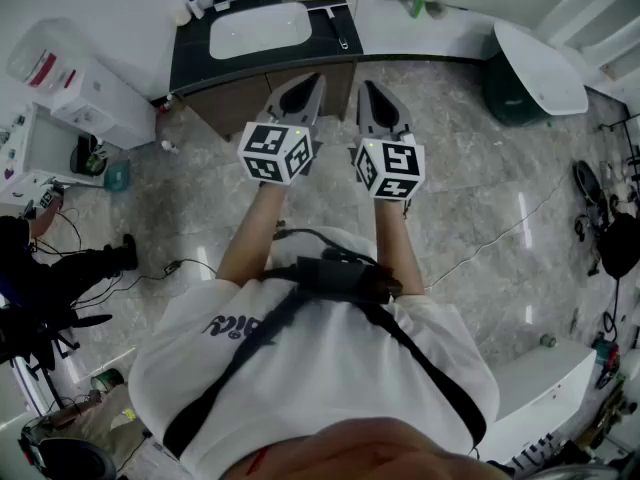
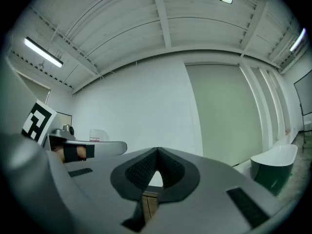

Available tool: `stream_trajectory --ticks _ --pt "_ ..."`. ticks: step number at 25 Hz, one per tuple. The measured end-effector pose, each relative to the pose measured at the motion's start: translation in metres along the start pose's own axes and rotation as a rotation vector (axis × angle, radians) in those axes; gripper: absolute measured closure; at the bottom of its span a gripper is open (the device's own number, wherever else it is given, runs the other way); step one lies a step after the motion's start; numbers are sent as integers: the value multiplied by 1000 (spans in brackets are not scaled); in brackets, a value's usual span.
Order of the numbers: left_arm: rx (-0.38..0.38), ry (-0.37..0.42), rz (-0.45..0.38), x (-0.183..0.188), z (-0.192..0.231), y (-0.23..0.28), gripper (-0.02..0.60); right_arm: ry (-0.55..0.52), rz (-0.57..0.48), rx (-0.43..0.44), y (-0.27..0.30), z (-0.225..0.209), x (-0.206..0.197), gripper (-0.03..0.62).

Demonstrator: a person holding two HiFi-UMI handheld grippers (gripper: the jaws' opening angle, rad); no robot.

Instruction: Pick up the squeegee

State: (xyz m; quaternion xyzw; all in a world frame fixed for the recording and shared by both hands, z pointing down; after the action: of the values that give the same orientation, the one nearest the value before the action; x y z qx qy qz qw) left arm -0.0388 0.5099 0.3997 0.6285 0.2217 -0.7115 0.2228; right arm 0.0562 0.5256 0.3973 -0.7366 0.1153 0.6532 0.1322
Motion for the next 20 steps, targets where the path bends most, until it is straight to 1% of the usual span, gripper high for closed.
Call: stream_trajectory --ticks 5,10,15,20 --pt "-21 2 6 -6 -26 11 571 12 -2 -17 -11 -24 2 589" --pt "-37 7 25 -21 -48 17 571 8 -15 -37 -26 -43 -2 589" --pt "-41 4 48 -28 -48 35 570 3 -5 -54 -20 -55 -4 589" --pt "-63 1 78 -32 -46 56 570 27 17 -79 -8 -69 -10 589"
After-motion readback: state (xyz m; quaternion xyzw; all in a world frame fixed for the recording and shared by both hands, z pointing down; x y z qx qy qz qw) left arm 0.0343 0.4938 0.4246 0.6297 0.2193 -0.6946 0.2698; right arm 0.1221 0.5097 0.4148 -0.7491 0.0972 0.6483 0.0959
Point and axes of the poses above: the fingertips, and each gripper's own axes: y forward along the fingers, z to its left, x out of its top, the point moved 1 cm from there along -y, backward along the fingers, and after that the axes turned 2 degrees about y, right-handed, at the moved point
